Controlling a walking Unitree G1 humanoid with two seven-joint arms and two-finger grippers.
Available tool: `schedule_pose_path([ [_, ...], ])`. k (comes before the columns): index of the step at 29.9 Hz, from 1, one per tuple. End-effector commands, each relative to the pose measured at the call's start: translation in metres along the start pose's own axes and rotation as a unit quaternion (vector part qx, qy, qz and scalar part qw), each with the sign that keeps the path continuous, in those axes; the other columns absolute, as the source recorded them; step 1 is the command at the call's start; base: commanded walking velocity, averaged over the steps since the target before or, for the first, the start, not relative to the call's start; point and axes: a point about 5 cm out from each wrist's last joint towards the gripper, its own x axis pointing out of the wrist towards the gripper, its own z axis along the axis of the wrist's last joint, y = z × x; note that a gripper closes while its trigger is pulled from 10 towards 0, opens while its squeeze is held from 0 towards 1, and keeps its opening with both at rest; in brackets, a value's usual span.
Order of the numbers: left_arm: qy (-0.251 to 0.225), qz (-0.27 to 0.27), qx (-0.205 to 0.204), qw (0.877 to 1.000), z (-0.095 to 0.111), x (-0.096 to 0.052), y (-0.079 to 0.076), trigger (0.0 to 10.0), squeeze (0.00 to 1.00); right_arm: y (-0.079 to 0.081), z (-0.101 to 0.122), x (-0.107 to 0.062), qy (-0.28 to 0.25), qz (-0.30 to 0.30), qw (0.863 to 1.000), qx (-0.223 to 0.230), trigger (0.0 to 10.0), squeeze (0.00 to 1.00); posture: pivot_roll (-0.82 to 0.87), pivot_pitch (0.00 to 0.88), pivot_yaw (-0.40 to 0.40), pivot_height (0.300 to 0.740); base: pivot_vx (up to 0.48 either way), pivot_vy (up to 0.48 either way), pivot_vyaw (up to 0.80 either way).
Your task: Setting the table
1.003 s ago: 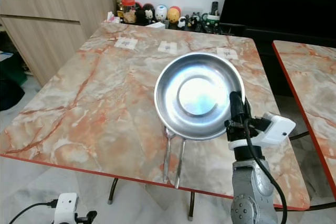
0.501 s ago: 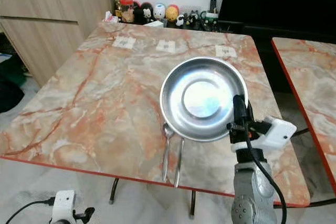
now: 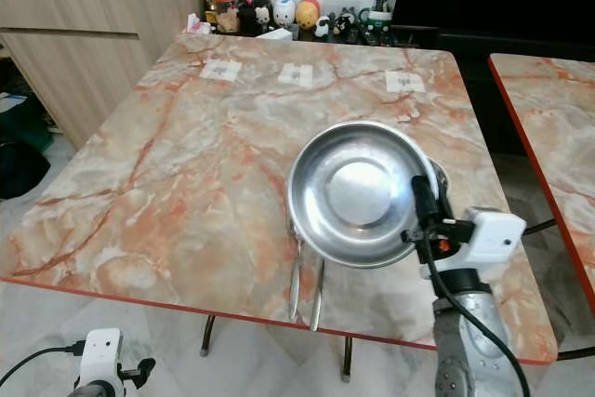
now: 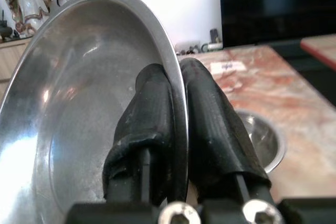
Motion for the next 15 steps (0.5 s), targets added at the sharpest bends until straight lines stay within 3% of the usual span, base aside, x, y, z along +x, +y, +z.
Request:
schedule_pose_path([
  [1,-0.002,0.007,-0.005,1.0,-0.001,-0.001,0.003,10.0,0.0,0.001,0.01,0.0,-0.016,0.005,1.0,-0.011,10.0,0.0,0.07,0.047,-0.009,0.74,0.0,0.0,0.0],
  [5,-0.003,0.005,-0.004,1.0,-0.001,-0.001,0.002,10.0,0.0,-0.003,0.013,-0.001,-0.015,0.005,0.999,-0.028,10.0,0.0,0.06,0.033,-0.017,0.74,0.0,0.0,0.0],
  [10,-0.005,0.001,-0.006,1.0,-0.002,-0.001,-0.003,10.0,0.0,-0.008,0.012,0.001,-0.019,-0.022,0.999,-0.019,10.0,0.0,0.06,0.021,-0.029,0.74,0.0,0.0,0.0],
  [15,-0.004,-0.005,0.002,1.0,-0.003,0.0,-0.007,10.0,0.0,-0.005,0.007,-0.001,-0.015,-0.029,0.999,-0.005,10.0,0.0,0.05,0.011,-0.031,0.74,0.0,-0.31,0.0],
])
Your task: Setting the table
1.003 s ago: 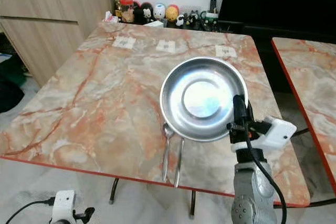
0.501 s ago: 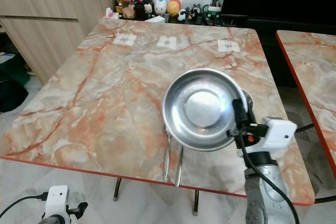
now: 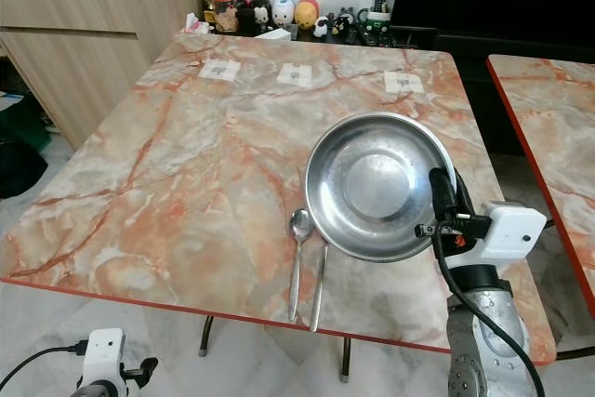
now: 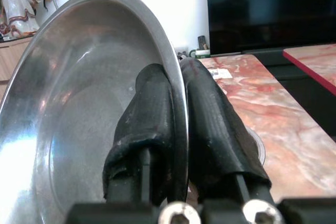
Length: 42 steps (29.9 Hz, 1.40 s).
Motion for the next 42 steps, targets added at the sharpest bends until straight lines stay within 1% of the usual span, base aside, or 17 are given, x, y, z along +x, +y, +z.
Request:
schedule_pose_path([
  [1,0.002,-0.001,0.0,1.0,-0.0028,-0.0005,-0.0032,10.0,0.0,-0.0007,0.0022,-0.0009,-0.007,-0.007,1.0,0.005,10.0,0.0,0.05,0.011,-0.031,0.74,0.0,-0.364,0.0],
  [4,0.003,-0.002,0.0,1.0,-0.0039,-0.0006,-0.0053,10.0,0.0,-0.0005,0.0013,-0.0025,-0.013,-0.016,1.0,0.019,10.0,0.0,0.05,0.002,-0.034,0.74,0.0,-0.371,0.0],
  [12,0.004,-0.005,0.002,1.0,-0.0055,-0.001,-0.0076,10.0,0.0,-0.0024,0.0012,-0.0024,-0.011,-0.021,1.0,0.017,10.0,0.0,0.05,0.0,-0.037,0.74,0.0,-0.39,0.0],
  [17,0.003,-0.006,0.002,1.0,-0.0053,-0.001,-0.0081,10.0,0.0,-0.0031,-0.0015,-0.0027,0.0,-0.028,0.999,0.017,10.0,0.0,0.05,0.0,-0.04,0.74,0.0,-0.401,0.0],
  [20,0.003,-0.005,0.001,1.0,-0.0047,-0.0008,-0.0072,10.0,0.0,-0.0033,-0.0032,-0.0025,0.006,-0.03,0.999,0.015,10.0,0.0,0.05,0.019,-0.04,0.74,0.0,-0.402,-0.72],
  [22,0.003,-0.003,0.0,1.0,-0.0045,-0.0008,-0.0065,10.0,0.0,-0.0037,-0.003,-0.0028,0.0,-0.033,0.999,0.017,10.0,0.0,0.05,0.019,-0.041,0.74,0.0,-0.401,-0.56],
  [31,0.002,0.0,0.0,1.0,-0.003,-0.0004,-0.0048,10.0,0.0,-0.0022,0.002,-0.0006,-0.017,-0.035,0.999,0.023,10.0,0.0,0.05,0.044,-0.033,0.74,0.0,-0.402,0.0],
  [42,0.003,0.001,0.001,1.0,-0.0013,0.0002,-0.0046,10.0,0.0,-0.0025,0.0012,-0.0011,-0.016,-0.039,0.999,0.022,10.0,0.0,0.05,0.052,-0.032,0.74,0.0,-0.399,0.0],
])
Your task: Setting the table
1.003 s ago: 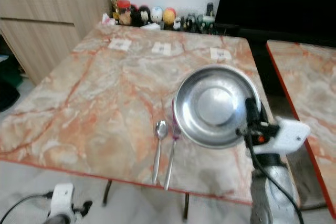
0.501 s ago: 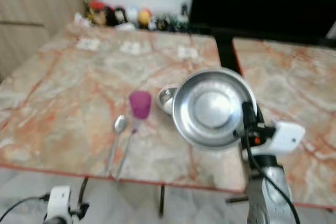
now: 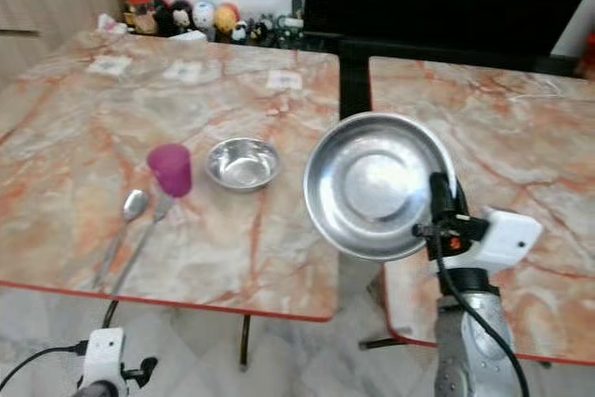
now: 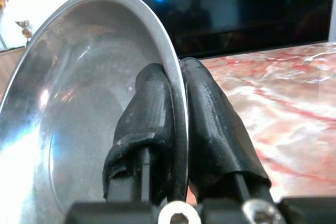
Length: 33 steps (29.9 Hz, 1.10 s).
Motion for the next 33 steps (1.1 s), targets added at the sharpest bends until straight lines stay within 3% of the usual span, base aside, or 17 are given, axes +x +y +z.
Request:
schedule_pose_path([
  [1,0.012,-0.009,-0.003,1.0,-0.006,-0.001,-0.008,10.0,0.0,-0.005,0.006,-0.001,-0.013,-0.009,1.0,-0.005,10.0,0.0,0.05,0.043,-0.033,0.74,0.0,-0.394,0.0],
  [33,0.019,-0.015,-0.003,1.0,-0.01,-0.001,-0.009,10.0,0.0,-0.023,0.004,-0.001,-0.006,-0.047,0.998,-0.029,10.0,0.0,0.04,0.014,-0.035,0.74,0.0,-0.392,0.0],
])
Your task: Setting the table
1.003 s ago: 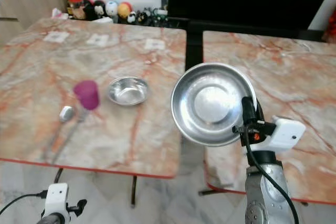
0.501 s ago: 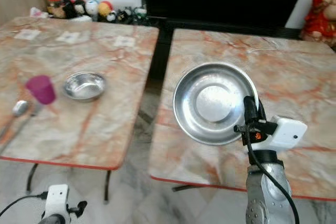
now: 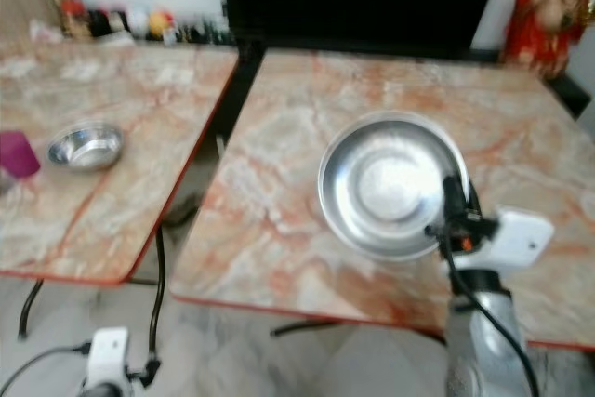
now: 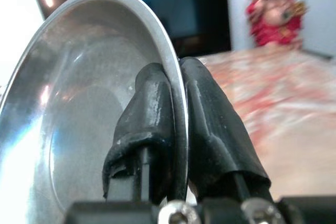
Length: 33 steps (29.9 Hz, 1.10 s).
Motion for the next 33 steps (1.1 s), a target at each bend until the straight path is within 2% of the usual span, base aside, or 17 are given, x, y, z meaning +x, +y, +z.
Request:
schedule_pose_path([
  [1,0.005,0.008,0.001,1.0,-0.001,-0.001,0.007,10.0,0.0,0.005,0.005,0.004,-0.017,0.005,1.0,0.0,10.0,0.0,0.04,0.014,-0.035,0.74,0.0,0.0,0.0],
  [12,0.006,0.009,-0.001,1.0,0.0,-0.001,0.008,10.0,0.0,-0.02,0.01,0.007,-0.022,-0.075,0.997,-0.014,10.0,0.0,0.04,0.029,-0.03,0.74,0.0,0.0,0.0],
  [15,0.007,0.009,0.0,1.0,0.0,0.0,0.008,10.0,0.0,-0.041,0.011,0.007,-0.011,-0.144,0.989,-0.02,10.0,0.0,0.04,0.04,-0.025,0.74,0.0,0.0,0.0],
  [17,0.007,0.008,0.001,1.0,0.0,0.0,0.008,10.0,0.0,-0.052,0.006,0.006,0.012,-0.175,0.984,-0.032,10.0,0.0,0.04,0.04,-0.025,0.74,0.0,0.0,0.0],
  [18,0.007,0.008,0.001,1.0,0.0,0.0,0.008,10.0,0.0,-0.052,0.006,0.006,0.012,-0.175,0.984,-0.032,10.0,0.0,0.04,0.04,-0.025,0.74,0.0,0.0,0.0],
  [19,0.007,0.008,0.001,1.0,0.0,0.0,0.008,10.0,0.0,-0.06,0.003,0.005,0.027,-0.197,0.979,-0.034,10.0,0.0,0.04,0.047,-0.024,0.74,0.0,0.0,0.0],
  [22,0.007,0.006,0.005,1.0,0.001,0.0,0.008,10.0,0.0,-0.065,0.002,0.007,0.034,-0.207,0.978,-0.008,10.0,0.0,0.03,0.053,-0.019,0.74,0.0,0.0,0.0],
  [23,0.007,0.004,0.008,1.0,0.001,0.0,0.007,10.0,0.0,-0.069,-0.004,0.01,0.063,-0.212,0.975,0.0,10.0,0.0,0.03,0.053,-0.018,0.74,0.0,0.0,0.0],
  [24,0.007,0.004,0.008,1.0,0.001,0.0,0.007,10.0,0.0,-0.069,-0.004,0.01,0.063,-0.212,0.975,0.0,10.0,0.0,0.03,0.053,-0.018,0.74,0.0,0.0,0.0],
  [25,0.007,0.003,0.009,1.0,0.001,0.0,0.007,10.0,0.0,-0.07,-0.009,0.013,0.086,-0.216,0.972,0.017,10.0,0.0,0.03,0.057,-0.017,0.74,0.0,0.0,0.0],
  [27,0.007,0.003,0.009,1.0,0.001,0.0,0.007,10.0,0.0,-0.07,-0.009,0.015,0.087,-0.22,0.971,0.031,10.0,0.0,0.03,0.056,-0.018,0.74,0.0,0.0,0.0],
  [30,0.006,0.003,0.01,1.0,0.002,0.0,0.007,10.0,0.0,-0.068,-0.008,0.023,0.077,-0.22,0.968,0.097,10.0,0.0,0.04,0.058,-0.018,0.74,0.0,0.0,0.0],
  [32,0.006,0.003,0.01,1.0,0.002,0.0,0.007,10.0,0.0,-0.068,-0.008,0.024,0.081,-0.221,0.967,0.103,10.0,0.0,0.04,0.058,-0.018,0.74,0.0,0.0,0.0],
  [33,0.005,0.004,0.009,1.0,0.002,0.0,0.007,10.0,0.0,-0.068,-0.01,0.025,0.1,-0.219,0.965,0.1,10.0,0.0,0.04,0.056,-0.019,0.74,0.0,0.0,0.0],
])
